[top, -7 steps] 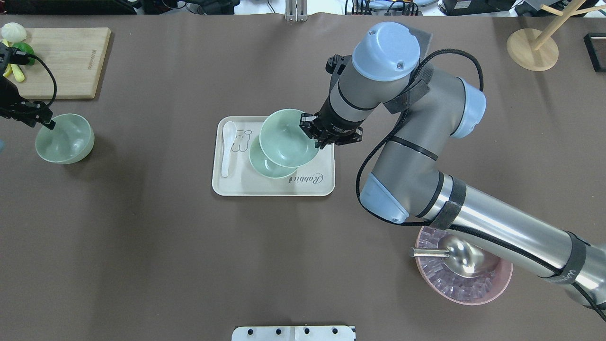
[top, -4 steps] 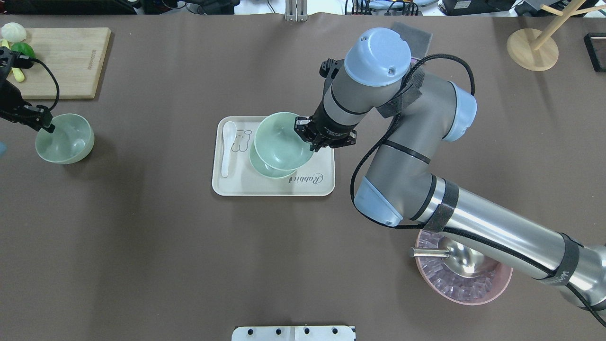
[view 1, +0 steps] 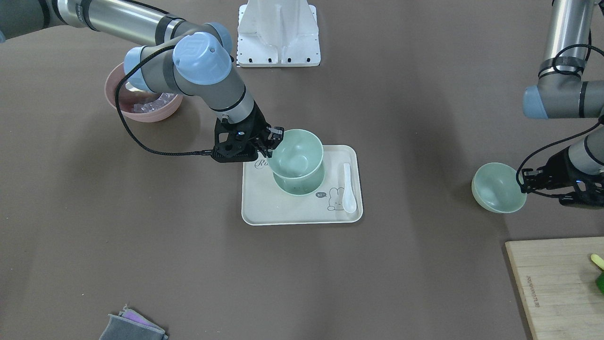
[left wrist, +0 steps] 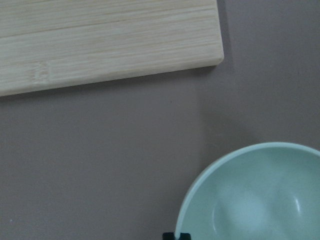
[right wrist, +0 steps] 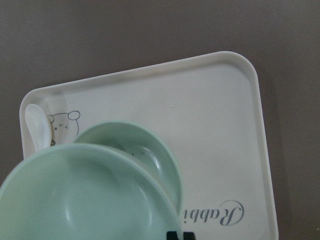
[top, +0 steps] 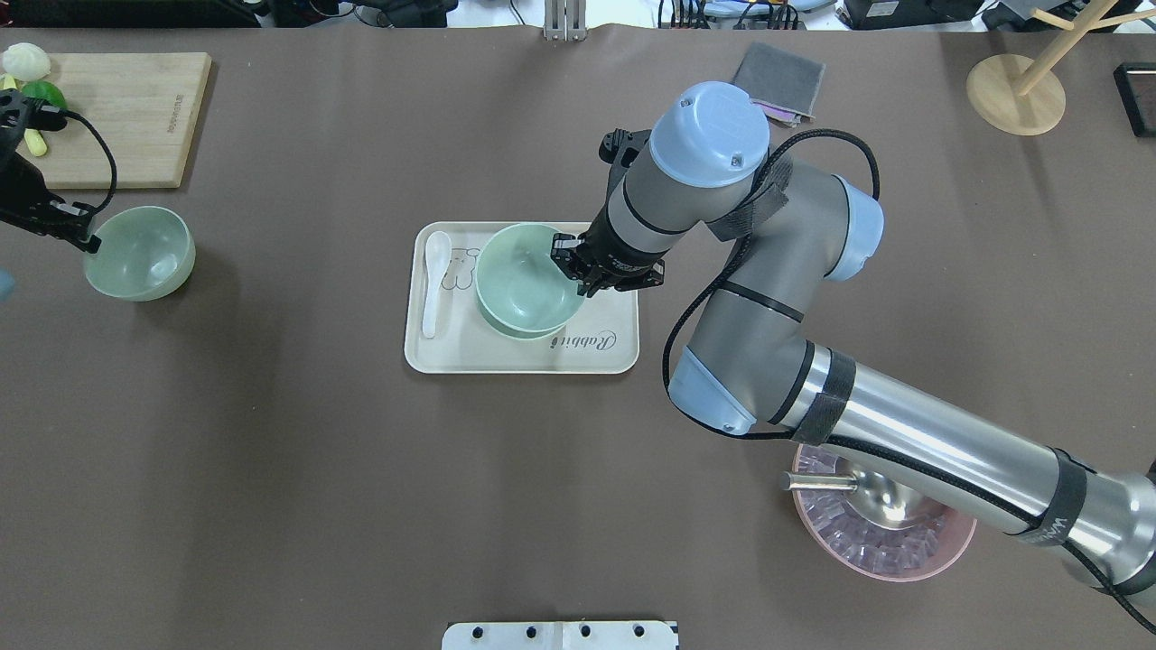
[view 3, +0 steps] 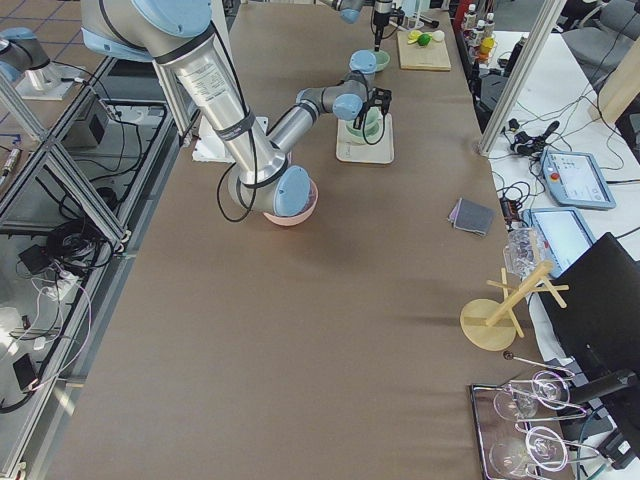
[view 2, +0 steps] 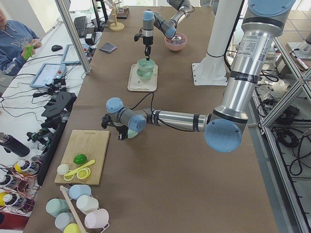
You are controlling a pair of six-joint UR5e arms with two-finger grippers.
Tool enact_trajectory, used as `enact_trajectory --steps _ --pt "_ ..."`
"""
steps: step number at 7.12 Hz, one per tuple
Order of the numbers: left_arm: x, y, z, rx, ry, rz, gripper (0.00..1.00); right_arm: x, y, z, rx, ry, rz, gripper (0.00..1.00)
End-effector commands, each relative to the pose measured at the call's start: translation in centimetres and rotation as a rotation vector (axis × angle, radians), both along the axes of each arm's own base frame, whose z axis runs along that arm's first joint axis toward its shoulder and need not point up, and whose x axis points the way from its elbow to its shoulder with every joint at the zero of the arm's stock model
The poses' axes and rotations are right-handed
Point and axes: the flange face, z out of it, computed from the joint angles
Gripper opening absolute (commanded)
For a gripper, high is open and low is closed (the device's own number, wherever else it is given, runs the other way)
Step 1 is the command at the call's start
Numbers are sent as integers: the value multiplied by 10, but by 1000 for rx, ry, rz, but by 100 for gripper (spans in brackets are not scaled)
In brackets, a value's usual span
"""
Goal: Stack green bowls together
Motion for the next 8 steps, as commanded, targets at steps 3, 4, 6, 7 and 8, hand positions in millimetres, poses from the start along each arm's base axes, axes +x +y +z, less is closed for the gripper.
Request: enact_trajectory --steps 3,4,6,7,8 --pt "3 -3 -18 7 29 9 0 -13 -6 -7 -29 -9 17 0" --pt "8 1 -35 -19 110 42 0 -13 -7 -6 -28 -4 22 0" --pt "17 -14 -100 -66 178 -39 0 -13 -7 -5 -28 -3 23 99" --pt "20 -16 -131 -89 205 -85 0 -12 -5 -8 -24 -9 20 100" --pt "36 -11 -168 -114 243 -98 0 -6 -1 -15 -19 -29 13 100"
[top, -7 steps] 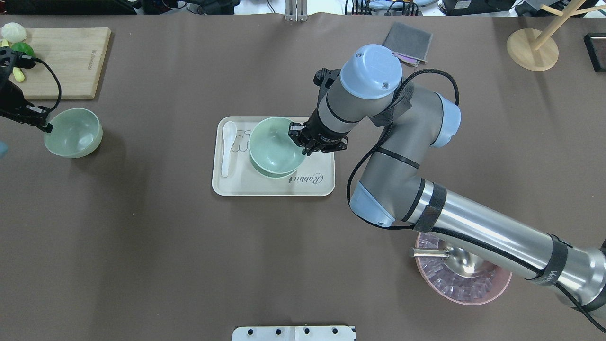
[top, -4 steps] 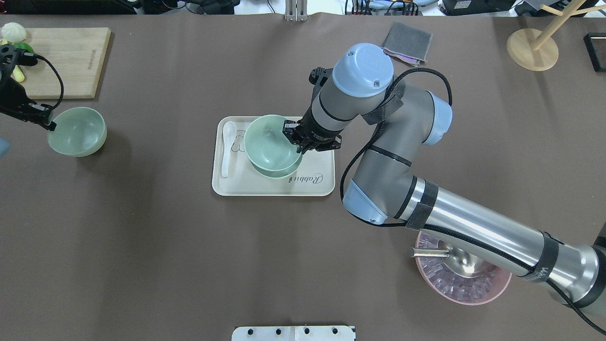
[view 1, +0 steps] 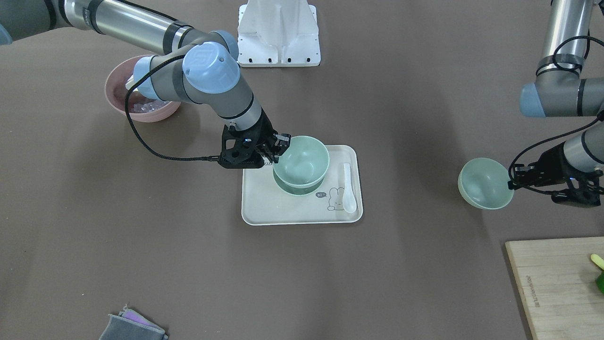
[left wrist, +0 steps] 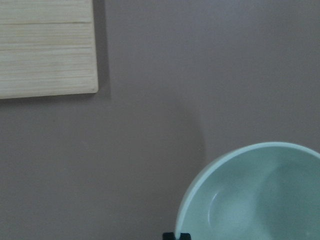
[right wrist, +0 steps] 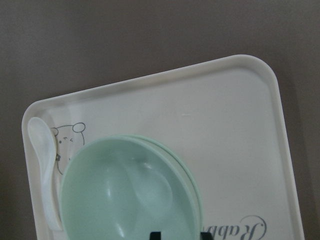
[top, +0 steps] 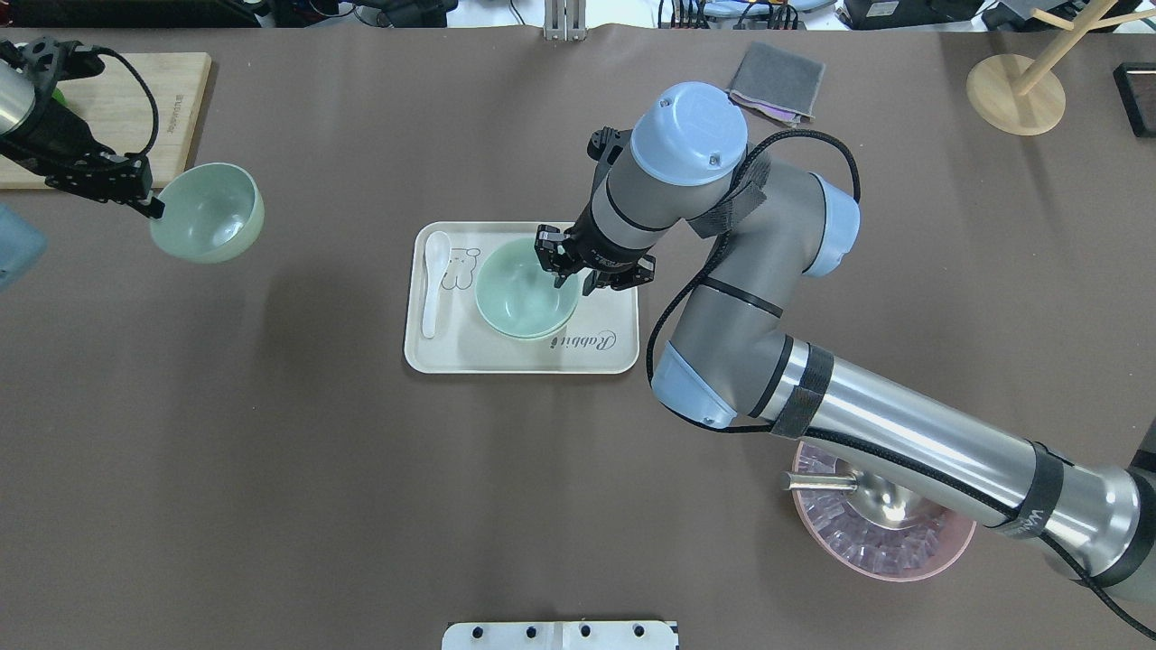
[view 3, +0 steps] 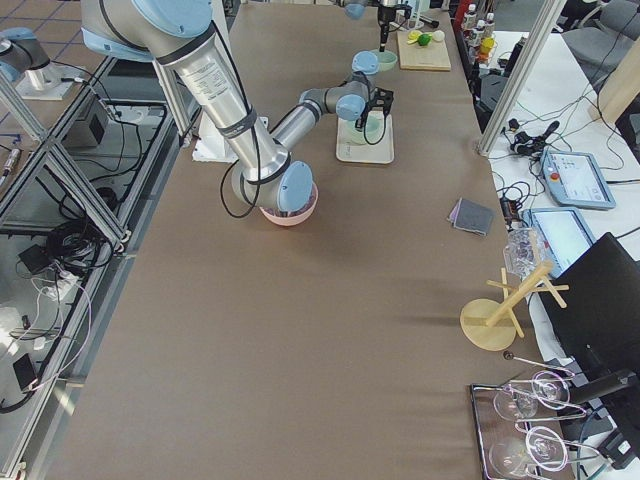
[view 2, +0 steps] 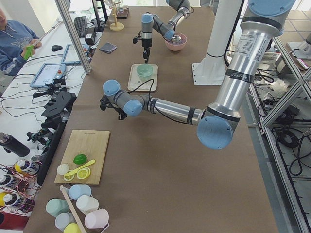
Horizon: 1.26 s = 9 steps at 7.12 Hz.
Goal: Stack green bowls together
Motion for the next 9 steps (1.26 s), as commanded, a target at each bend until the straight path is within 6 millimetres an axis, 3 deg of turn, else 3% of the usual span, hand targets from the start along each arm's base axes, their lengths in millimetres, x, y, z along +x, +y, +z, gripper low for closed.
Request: enact_trajectory --steps 1,2,3,5,6,7,8,9 --pt "32 6 -84 -50 82 -33 0 26 -1 -6 2 -29 -1 100" --pt "67 9 -125 -84 108 -36 0 64 -14 16 -26 -41 -14 100" --pt "117 28 -163 -112 125 -14 0 114 -31 43 -5 -42 -28 100" --pt "180 49 -206 -92 115 -29 0 194 -62 113 49 -5 -56 100" --pt "197 56 -225 -76 122 -26 0 223 -68 147 83 23 -68 100" --pt "206 63 -231 -81 126 -25 0 250 -72 174 98 46 -64 100" --pt "226 72 -240 -64 118 -31 0 270 -73 196 123 62 -76 100" --pt "233 78 -240 -63 117 -23 0 289 -76 213 133 77 -75 100"
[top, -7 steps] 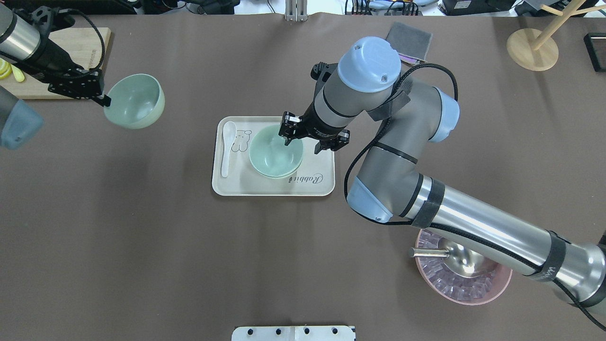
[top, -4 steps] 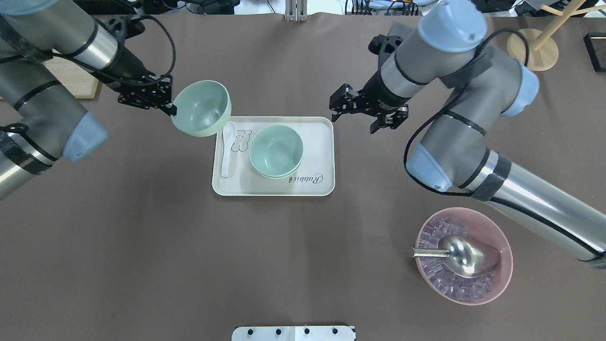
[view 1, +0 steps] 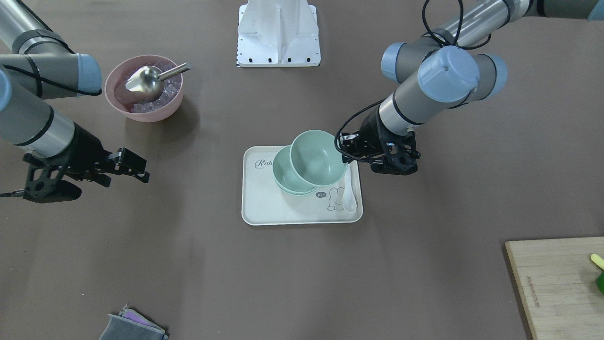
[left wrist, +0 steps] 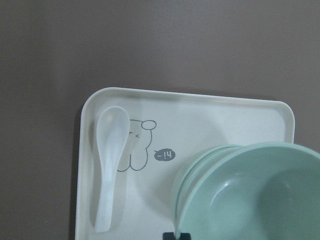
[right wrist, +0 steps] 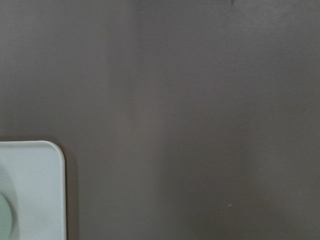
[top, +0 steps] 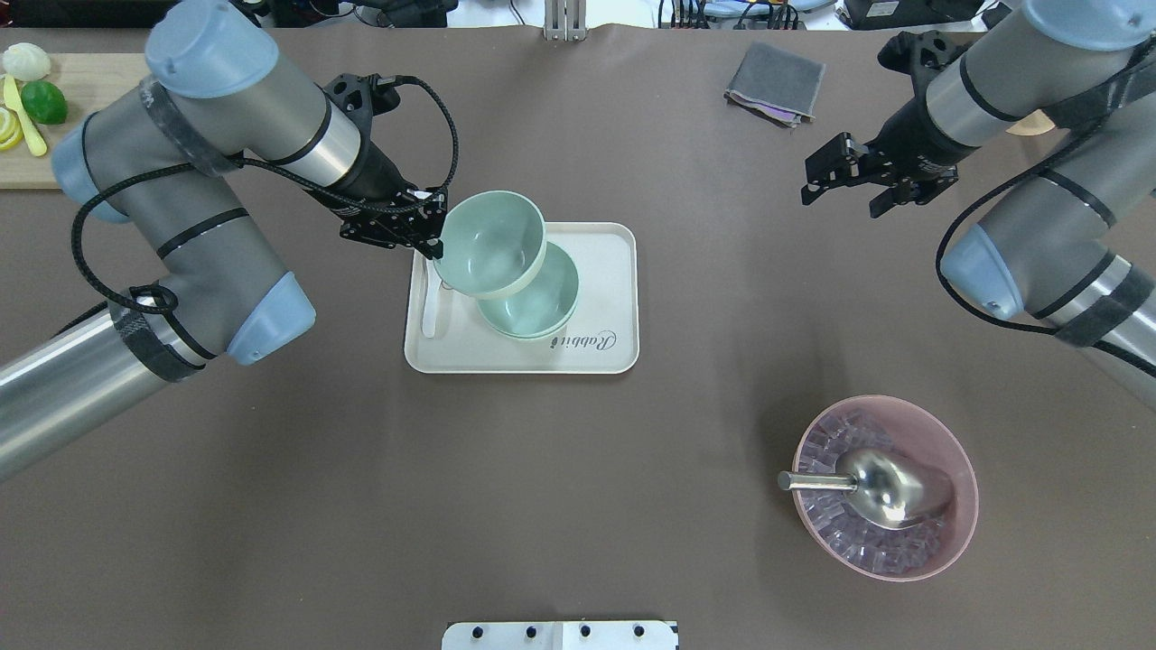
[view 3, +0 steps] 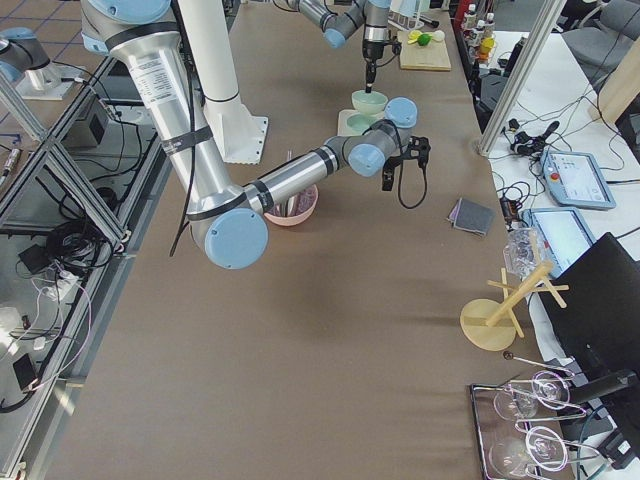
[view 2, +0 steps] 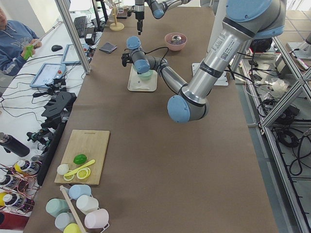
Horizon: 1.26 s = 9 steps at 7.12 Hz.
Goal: Stack green bowls together
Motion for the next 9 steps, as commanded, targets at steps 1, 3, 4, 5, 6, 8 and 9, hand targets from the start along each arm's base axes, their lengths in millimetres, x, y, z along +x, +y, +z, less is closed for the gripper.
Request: enact_trajectory --steps 1,3,4,5,6,8,9 --pt "20 12 -12 10 4 14 0 47 -1 47 33 40 -3 100" --pt "26 14 -12 11 2 24 0 59 0 68 50 60 -20 100" --pt "27 13 -14 19 1 14 0 60 0 70 49 63 -19 100" --pt "30 12 -12 22 -3 9 0 66 1 74 43 64 -12 100" --pt "32 11 -15 22 -1 6 0 66 1 75 42 65 -12 100" --pt "41 16 -14 42 -6 -7 98 68 2 77 41 67 -12 100" --pt "43 16 -14 53 -13 -24 98 67 2 78 40 67 -12 100"
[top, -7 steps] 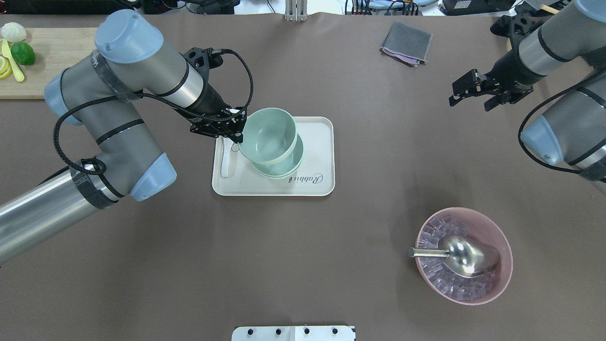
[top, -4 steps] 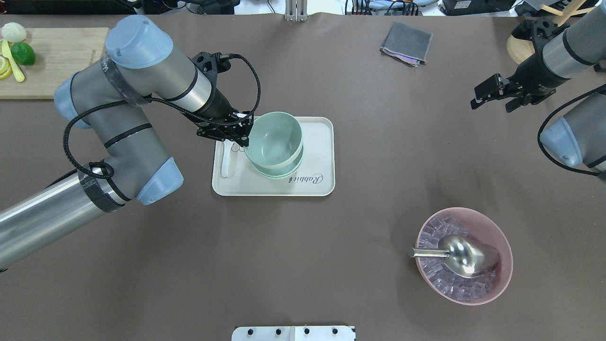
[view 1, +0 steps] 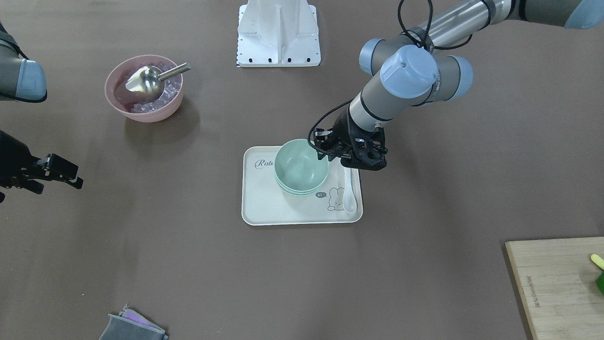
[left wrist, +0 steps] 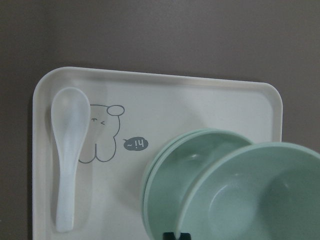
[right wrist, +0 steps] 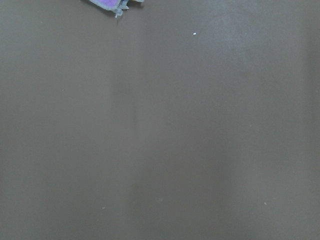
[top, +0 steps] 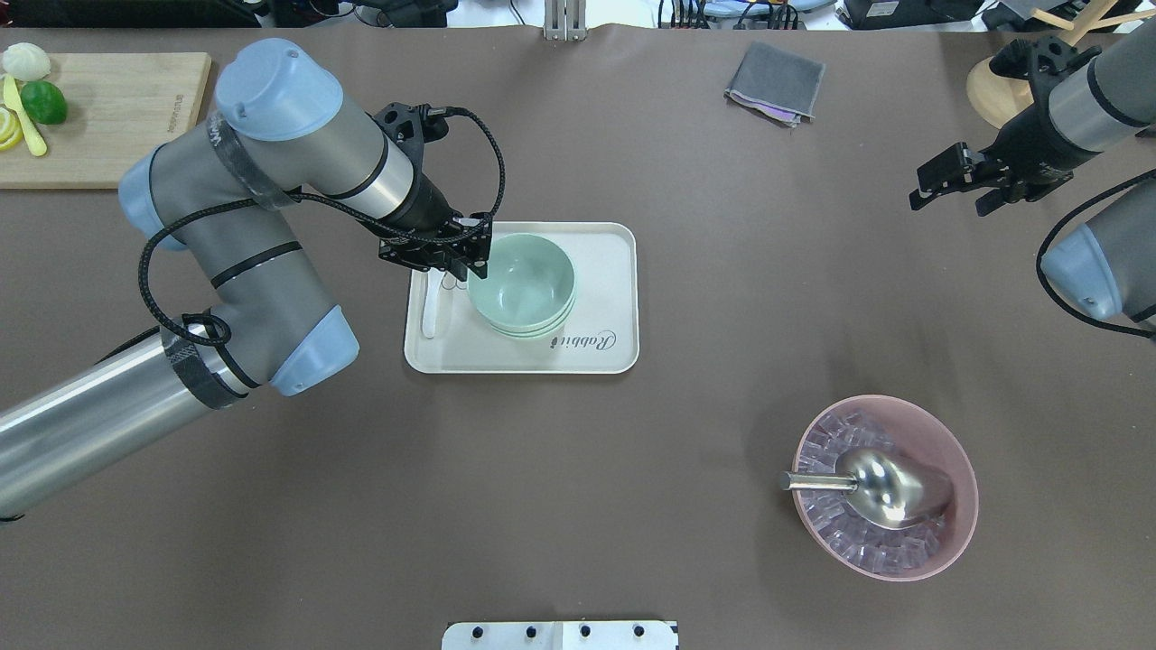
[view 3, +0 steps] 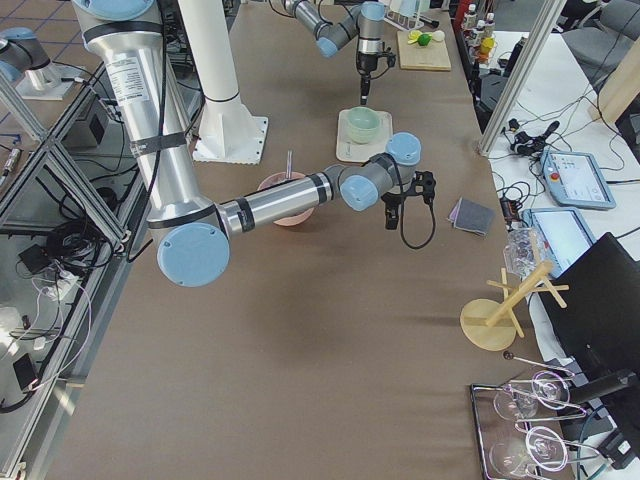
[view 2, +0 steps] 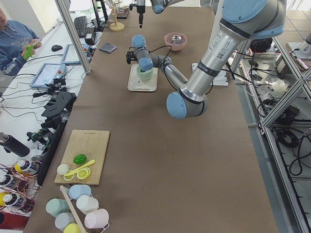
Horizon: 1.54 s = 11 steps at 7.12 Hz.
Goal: Stack green bowls together
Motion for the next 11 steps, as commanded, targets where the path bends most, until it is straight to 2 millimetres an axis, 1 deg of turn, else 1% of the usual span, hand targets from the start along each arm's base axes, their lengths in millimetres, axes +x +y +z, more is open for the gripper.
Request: enact_trajectory --steps 1,2,3,4,5,6,7,8,9,10,11 --pt "1 1 -3 19 -1 -21 99 1 0 2 1 2 -1 100" --pt "-2 0 -4 19 -2 -21 98 5 -2 1 1 2 5 100" --pt "-24 -16 3 18 -12 -50 98 14 -4 4 12 5 10 100" --pt "-54 -16 33 -16 -24 -56 98 30 -3 20 31 26 -9 100" --pt "-96 -18 74 -9 -57 -79 98 44 -8 28 36 55 -32 100" --pt "-135 -21 108 85 -113 -36 99 63 -13 36 52 79 -49 100" --pt "-180 -21 135 118 -199 -5 98 81 -19 50 65 105 -61 100" --pt "-237 -17 163 151 -286 37 98 105 -26 72 80 120 -70 100" --pt "-293 -14 197 198 -349 82 98 129 -33 94 110 131 -96 100" --pt "-347 -10 239 213 -396 101 99 157 -36 113 121 145 -95 100" --pt "-399 3 282 223 -427 115 98 184 -37 135 138 158 -108 100"
